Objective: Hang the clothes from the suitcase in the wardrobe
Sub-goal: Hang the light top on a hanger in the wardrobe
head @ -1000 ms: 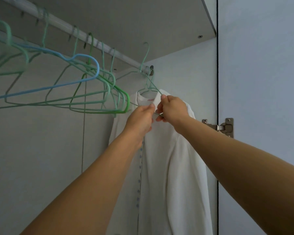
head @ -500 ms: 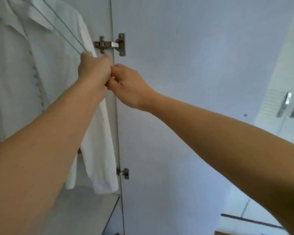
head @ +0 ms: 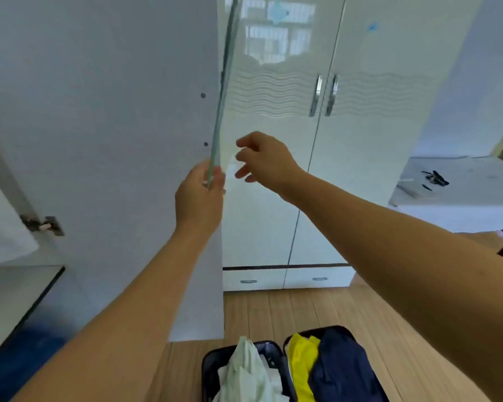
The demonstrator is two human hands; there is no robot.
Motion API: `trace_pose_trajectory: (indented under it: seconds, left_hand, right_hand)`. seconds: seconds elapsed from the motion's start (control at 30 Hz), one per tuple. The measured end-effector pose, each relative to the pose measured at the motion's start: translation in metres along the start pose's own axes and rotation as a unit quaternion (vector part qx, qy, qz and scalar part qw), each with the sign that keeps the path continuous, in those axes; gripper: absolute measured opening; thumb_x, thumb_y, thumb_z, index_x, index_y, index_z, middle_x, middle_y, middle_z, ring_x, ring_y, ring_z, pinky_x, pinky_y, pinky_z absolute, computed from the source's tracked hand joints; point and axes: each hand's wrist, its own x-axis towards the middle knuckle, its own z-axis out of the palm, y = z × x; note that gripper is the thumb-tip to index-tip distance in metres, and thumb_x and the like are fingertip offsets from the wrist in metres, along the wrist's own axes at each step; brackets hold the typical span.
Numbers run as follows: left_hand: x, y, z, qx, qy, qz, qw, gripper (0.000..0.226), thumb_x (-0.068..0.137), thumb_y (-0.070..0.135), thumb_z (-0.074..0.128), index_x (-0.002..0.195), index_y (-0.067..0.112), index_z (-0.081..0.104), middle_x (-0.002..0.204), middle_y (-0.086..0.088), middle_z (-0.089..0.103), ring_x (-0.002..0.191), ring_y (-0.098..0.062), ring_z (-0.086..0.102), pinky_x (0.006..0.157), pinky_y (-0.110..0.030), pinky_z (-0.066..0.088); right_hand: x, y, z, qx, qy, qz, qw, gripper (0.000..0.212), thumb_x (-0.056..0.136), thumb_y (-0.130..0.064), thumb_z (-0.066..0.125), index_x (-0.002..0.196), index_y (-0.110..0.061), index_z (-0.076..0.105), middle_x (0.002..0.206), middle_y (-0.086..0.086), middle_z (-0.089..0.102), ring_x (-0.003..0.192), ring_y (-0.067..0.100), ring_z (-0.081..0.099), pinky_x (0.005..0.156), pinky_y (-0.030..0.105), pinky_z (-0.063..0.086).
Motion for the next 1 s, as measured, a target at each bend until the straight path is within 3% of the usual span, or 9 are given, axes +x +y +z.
trace_pose_trajectory:
  seconds: [0.1,0.27,0.4,0.53,0.67,0.77,0.83,0.9,1.0]
  left_hand:
    - [-0.035,-0.013,0.045,0.008,-0.091,-0.045,0.995,0.038,0.099,0.032,0.050,0.134,0.017,0.055,0.114,-0.004,0.067,0.092,-0.011,0.064,0.074,-0.013,0.045]
    - [-0.060,-0.039,0.090,0.021,-0.183,-0.088,0.979,0.033,0.098,0.031,0.051,0.127,0.017,0.060,0.092,0.002,0.067,0.078,-0.008,0.062,0.076,-0.020,0.050]
    - [-0.064,-0.069,0.114,0.026,-0.222,-0.116,0.968,0.026,0.099,0.025,0.050,0.122,0.019,0.061,0.092,0.006,0.063,0.086,-0.014,0.062,0.075,-0.023,0.051]
    - [-0.073,-0.121,0.144,0.103,-0.276,-0.086,0.952,0.033,0.098,0.025,0.052,0.130,0.018,0.055,0.117,0.000,0.065,0.104,-0.015,0.062,0.079,-0.021,0.045]
    - [-0.090,-0.208,0.175,0.102,-0.361,-0.077,0.924,0.053,0.083,0.032,0.072,0.132,0.027,0.051,0.106,0.017,0.064,0.100,-0.004,0.061,0.080,-0.015,0.045]
    - [-0.112,-0.290,0.190,0.043,-0.419,-0.153,0.894,0.074,0.074,0.030,0.081,0.138,0.029,0.044,0.122,0.017,0.057,0.116,-0.002,0.053,0.095,-0.019,0.045]
    - [-0.131,-0.351,0.194,0.043,-0.408,-0.231,0.882,0.059,0.083,0.027,0.075,0.134,0.022,0.046,0.129,0.005,0.053,0.114,-0.005,0.050,0.087,-0.015,0.043]
    - [-0.153,-0.424,0.195,0.098,-0.375,-0.283,0.877,0.014,0.091,0.029,0.065,0.100,0.027,0.054,0.104,0.003,0.054,0.091,-0.007,0.049,0.072,-0.017,0.040]
    - [-0.179,-0.535,0.196,0.135,-0.296,-0.351,0.878,0.020,0.091,0.027,0.062,0.076,0.025,0.049,0.091,-0.003,0.054,0.082,-0.016,0.051,0.072,-0.025,0.041]
  right_hand:
    - [-0.019,0.048,-0.035,0.058,-0.003,0.099,0.993,0.033,0.095,-0.015,0.046,0.127,-0.008,0.053,0.112,0.010,0.062,0.079,0.021,0.071,0.068,0.027,0.057]
    - [-0.048,0.104,-0.058,0.141,-0.016,0.200,0.970,0.036,0.099,-0.039,0.045,0.122,-0.012,0.051,0.118,0.011,0.062,0.089,0.024,0.071,0.082,0.034,0.058]
    - [-0.068,0.140,-0.035,0.264,-0.033,0.238,0.934,0.084,0.065,-0.075,0.049,0.131,-0.023,0.042,0.130,0.002,0.056,0.109,0.023,0.063,0.097,0.042,0.051]
    - [-0.078,0.199,0.011,0.196,-0.041,0.242,0.949,0.127,0.059,-0.059,0.081,0.154,-0.020,0.006,0.144,0.001,0.044,0.126,0.021,0.050,0.109,0.044,0.039]
    - [-0.082,0.286,0.048,0.182,-0.017,0.258,0.949,0.057,0.072,-0.025,0.082,0.113,-0.014,0.044,0.111,0.013,0.060,0.099,0.023,0.063,0.089,0.037,0.051]
    - [-0.095,0.378,0.082,0.138,-0.012,0.266,0.954,0.040,0.073,-0.015,0.076,0.104,-0.011,0.051,0.111,0.019,0.059,0.102,0.035,0.062,0.087,0.045,0.052]
    - [-0.110,0.441,0.106,0.118,-0.002,0.274,0.955,0.027,0.084,-0.003,0.064,0.107,-0.012,0.052,0.106,0.012,0.057,0.096,0.031,0.060,0.082,0.042,0.052]
    - [-0.130,0.505,0.138,0.133,0.016,0.299,0.945,0.018,0.088,0.004,0.054,0.105,-0.004,0.053,0.095,0.007,0.055,0.086,0.022,0.056,0.076,0.036,0.050]
    - [-0.153,0.590,0.189,0.196,0.033,0.335,0.921,0.020,0.094,0.000,0.051,0.108,-0.011,0.060,0.087,0.009,0.057,0.072,0.017,0.053,0.065,0.030,0.046]
